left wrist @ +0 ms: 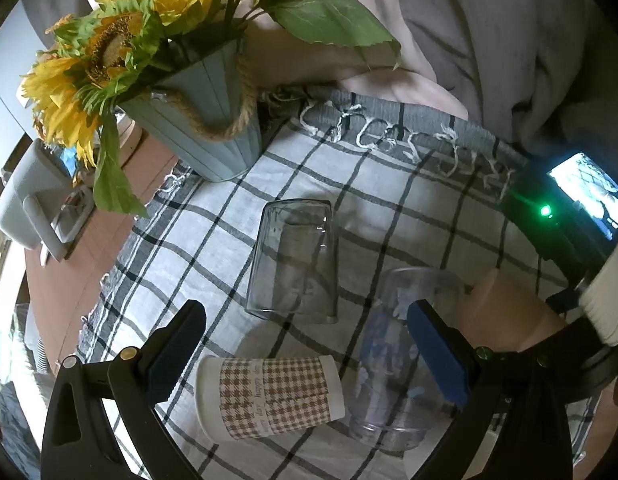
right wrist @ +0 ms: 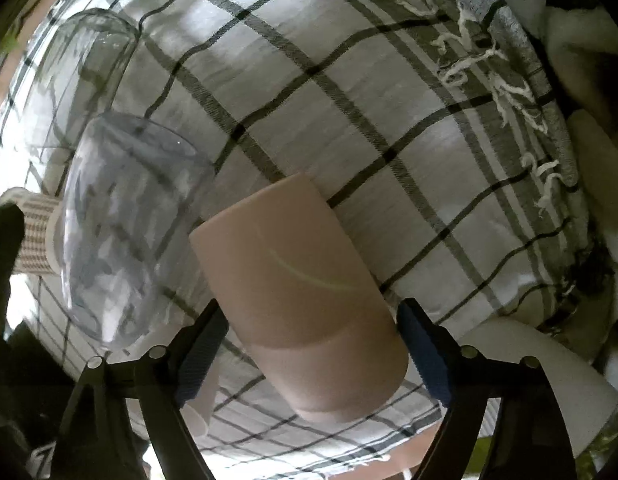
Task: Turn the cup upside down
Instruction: 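Close the right tool on the tan paper cup and lift it, then rotate the held tan cup with the right tool so its rim faces down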
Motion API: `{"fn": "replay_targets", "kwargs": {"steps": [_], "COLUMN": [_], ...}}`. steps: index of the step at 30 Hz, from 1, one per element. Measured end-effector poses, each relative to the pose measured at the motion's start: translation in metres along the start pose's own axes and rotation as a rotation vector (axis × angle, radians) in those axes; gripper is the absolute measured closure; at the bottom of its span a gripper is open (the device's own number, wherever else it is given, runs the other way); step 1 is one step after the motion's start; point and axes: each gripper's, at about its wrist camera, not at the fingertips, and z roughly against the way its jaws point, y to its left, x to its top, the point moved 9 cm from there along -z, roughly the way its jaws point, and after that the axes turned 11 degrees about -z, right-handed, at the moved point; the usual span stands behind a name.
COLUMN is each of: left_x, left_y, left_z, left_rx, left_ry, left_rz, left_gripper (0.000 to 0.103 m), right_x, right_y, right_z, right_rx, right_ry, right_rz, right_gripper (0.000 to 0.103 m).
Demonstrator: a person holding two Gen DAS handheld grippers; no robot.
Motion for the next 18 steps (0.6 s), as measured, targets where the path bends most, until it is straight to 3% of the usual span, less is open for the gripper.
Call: {"fn": "replay_targets", "kwargs": {"steps": [3, 12, 18], "left_x": [0.000, 0.002, 0.001], "left_y": [0.001, 0.007, 0.017], "left_z": [0.001, 0.012, 0.028], "left_rx": [0.001, -0.001, -0.012], "left_ry": [-0.006, -0.031, -0.058], "left_rz": [-0.006, -0.012, -0.024], "left_gripper": [0.001, 0.001, 0.000], "right_x": [-0.001, -0.007, -0.017], "right_y": [0.001, 0.000, -0.006], "right_z": [-0.002, 0.009, 0.041], "right_rx": [-0.041, -0.036, -0.071], "right_ry": [-0.006, -0.007, -0.033], "right_rz": [0.015, -0.021, -0.055], "right_gripper": [0.022, 0.026, 0.027]}}
